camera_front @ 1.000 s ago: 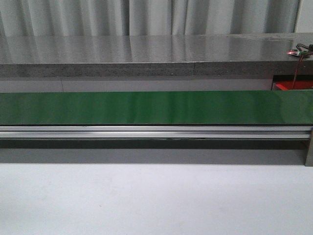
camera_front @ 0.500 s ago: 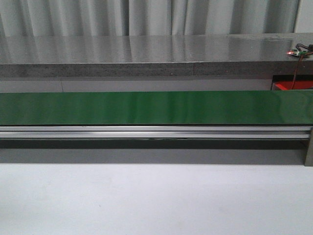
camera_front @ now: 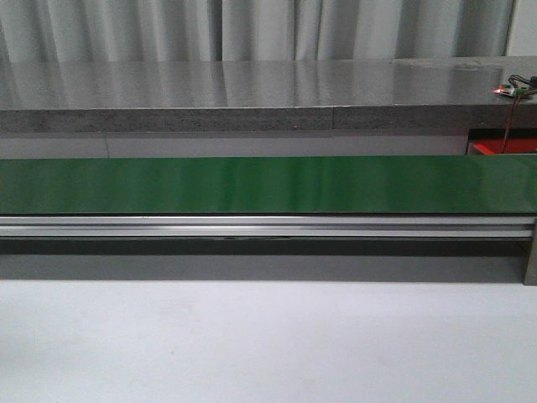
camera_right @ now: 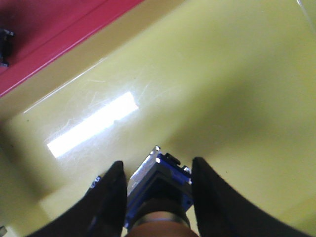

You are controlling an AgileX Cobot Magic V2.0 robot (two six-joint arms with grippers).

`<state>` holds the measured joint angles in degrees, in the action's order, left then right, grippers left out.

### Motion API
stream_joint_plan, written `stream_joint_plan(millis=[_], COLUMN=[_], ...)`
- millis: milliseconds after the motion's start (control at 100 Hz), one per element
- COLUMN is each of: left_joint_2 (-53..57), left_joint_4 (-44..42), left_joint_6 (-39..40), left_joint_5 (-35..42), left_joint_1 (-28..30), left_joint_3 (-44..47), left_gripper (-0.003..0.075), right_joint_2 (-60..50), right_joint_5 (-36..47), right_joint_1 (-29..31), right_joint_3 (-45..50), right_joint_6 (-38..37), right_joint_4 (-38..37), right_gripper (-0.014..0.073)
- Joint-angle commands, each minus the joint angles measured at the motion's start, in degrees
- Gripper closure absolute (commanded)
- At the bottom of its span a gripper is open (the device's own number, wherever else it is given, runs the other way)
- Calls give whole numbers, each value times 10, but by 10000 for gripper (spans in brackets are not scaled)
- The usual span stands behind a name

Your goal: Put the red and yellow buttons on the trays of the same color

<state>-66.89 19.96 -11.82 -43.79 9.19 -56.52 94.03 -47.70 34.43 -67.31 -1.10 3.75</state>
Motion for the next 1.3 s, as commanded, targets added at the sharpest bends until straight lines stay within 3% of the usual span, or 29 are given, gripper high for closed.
stream_joint_plan(millis=[0,430,500,630,700,1200,1290], left_joint_2=[8,8,8,8,8,8,8], left_joint_4=[15,16,16,16,16,16,16], left_joint_6=[3,3,3,3,3,3,3], left_joint_5=[25,25,25,25,25,24,23], left_joint_1=[-3,-3,-3,-3,-3,-3,-3], left_joint_3=[-16,-16,-16,-16,-16,-16,-16], left_gripper=[740,740,740,740,740,740,740], right_joint_2=[-11,53,52,52,51,-76,-108], right_joint_5=[30,41,47,49,50,56,47], right_joint_1=[2,2,2,2,2,-4,-26], right_joint_3=[-13,-12,-12,-12,-12,-14,-22], right_joint_6=[-1,-1,-1,-1,-1,-1,0], right_joint_4=[5,7,7,7,7,6,6], right_gripper=[437,417,335,90,29,29,74])
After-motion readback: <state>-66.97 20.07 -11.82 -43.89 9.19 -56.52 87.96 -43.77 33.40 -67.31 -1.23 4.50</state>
